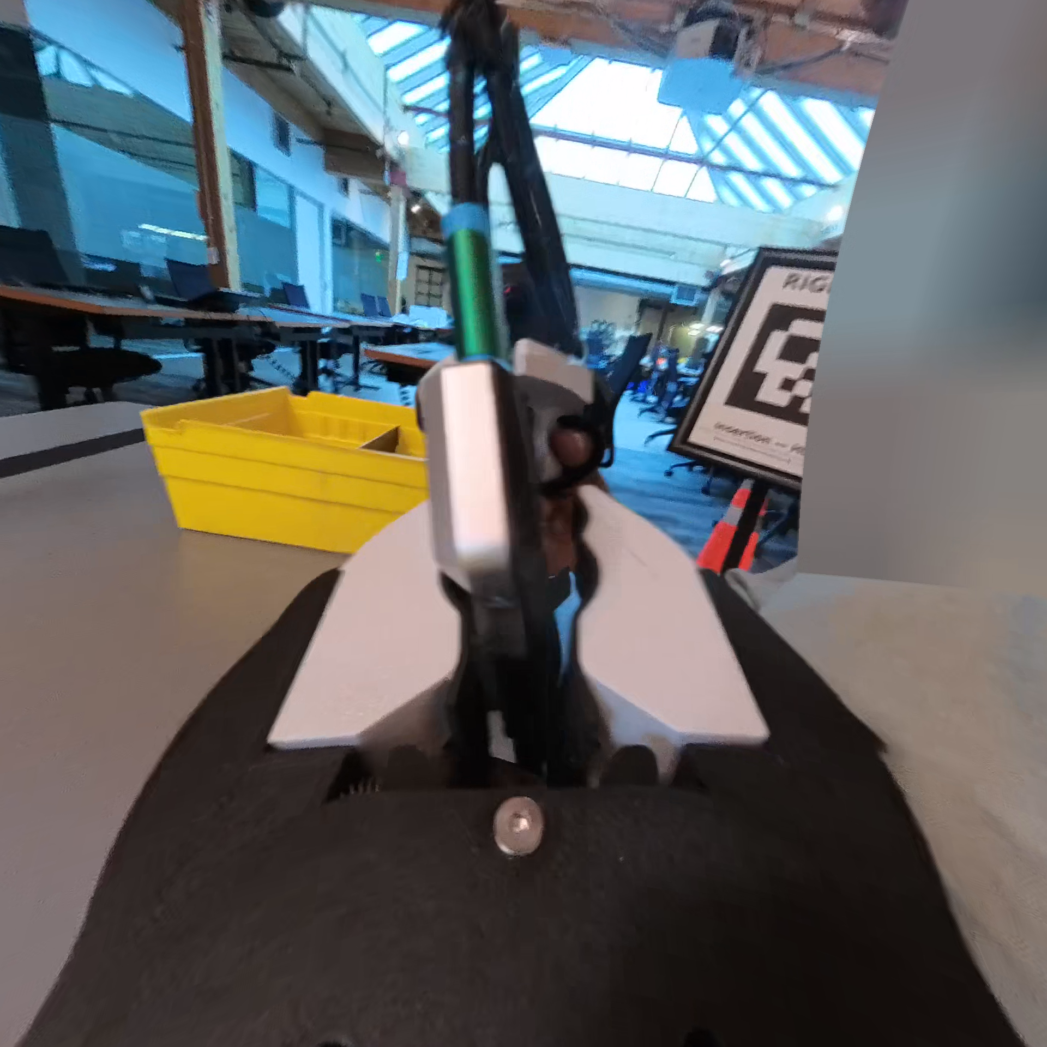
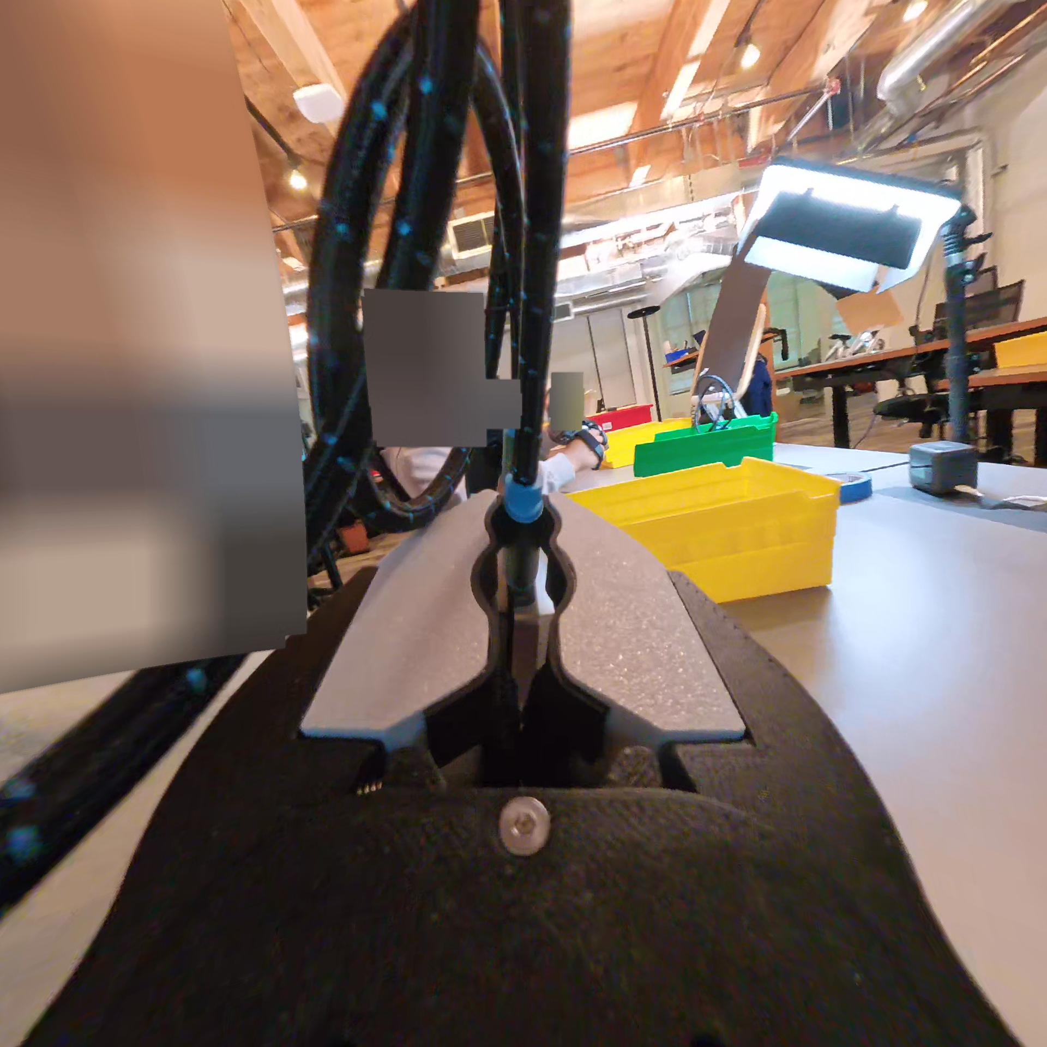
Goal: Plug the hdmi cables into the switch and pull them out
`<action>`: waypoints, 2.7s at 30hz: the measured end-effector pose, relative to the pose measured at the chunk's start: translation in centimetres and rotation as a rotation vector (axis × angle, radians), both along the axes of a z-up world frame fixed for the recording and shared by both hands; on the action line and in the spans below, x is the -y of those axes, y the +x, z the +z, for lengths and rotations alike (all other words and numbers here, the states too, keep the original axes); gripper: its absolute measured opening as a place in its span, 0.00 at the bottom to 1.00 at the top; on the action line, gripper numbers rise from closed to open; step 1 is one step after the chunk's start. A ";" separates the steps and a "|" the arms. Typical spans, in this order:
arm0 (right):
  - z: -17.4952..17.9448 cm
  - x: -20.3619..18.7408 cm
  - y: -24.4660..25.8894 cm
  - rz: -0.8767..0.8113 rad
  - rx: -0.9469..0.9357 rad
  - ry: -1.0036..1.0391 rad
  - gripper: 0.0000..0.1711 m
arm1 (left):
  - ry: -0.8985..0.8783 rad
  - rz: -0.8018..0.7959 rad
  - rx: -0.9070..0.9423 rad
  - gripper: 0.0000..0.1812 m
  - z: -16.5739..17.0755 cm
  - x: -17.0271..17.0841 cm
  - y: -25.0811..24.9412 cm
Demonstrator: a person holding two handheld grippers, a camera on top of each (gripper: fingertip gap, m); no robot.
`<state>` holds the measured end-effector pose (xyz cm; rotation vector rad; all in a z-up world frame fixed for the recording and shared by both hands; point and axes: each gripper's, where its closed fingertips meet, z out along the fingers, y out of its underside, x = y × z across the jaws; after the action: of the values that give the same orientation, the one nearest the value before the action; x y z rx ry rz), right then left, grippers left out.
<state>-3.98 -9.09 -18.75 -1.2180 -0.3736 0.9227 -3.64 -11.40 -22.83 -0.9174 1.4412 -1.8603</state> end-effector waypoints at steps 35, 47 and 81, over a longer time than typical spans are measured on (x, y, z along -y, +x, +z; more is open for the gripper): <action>1.0 -1.0 3.6 -0.699 -0.003 0.161 0.23 | 0.196 0.610 0.127 0.12 0.9 -4.3 1.8; 0.1 -2.3 3.5 -0.644 0.078 0.051 0.12 | 0.377 0.683 -0.001 0.12 -1.2 -4.4 3.0; -1.0 -2.7 2.8 -0.152 0.040 -0.066 0.10 | 0.011 0.174 -0.144 0.13 -3.0 -3.3 1.4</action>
<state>-1.18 -6.37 -19.75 -1.3082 -0.2807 0.7859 -2.21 -8.12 -25.86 -1.1537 1.4054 -1.6859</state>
